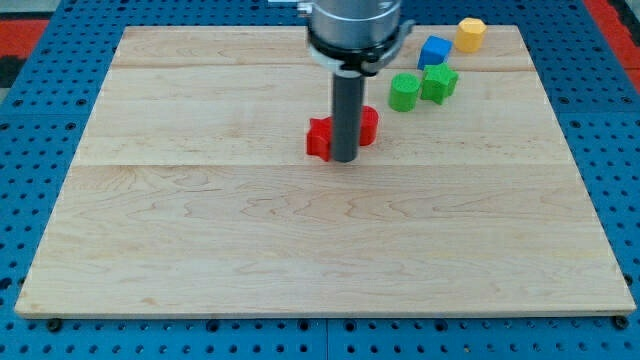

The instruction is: Move the red circle to the right of red star

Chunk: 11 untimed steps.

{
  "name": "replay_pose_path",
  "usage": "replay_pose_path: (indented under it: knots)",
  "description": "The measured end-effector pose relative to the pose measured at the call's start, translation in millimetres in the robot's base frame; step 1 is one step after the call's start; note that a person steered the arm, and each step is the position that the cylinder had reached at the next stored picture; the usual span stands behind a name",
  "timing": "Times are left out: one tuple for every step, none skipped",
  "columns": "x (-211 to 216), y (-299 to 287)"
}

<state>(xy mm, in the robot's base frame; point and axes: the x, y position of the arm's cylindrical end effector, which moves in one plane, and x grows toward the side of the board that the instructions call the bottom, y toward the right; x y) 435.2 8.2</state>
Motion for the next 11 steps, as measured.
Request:
replay_pose_path:
  knots:
    - [9,-38]
    - [13,-48]
    - [11,-109]
    - [-1,-156]
    - [-33,-150]
    - [-57,-102]
    - [-77,-44]
    - [-76,2]
    - [-59,31]
    - [-50,15]
    - [-49,1]
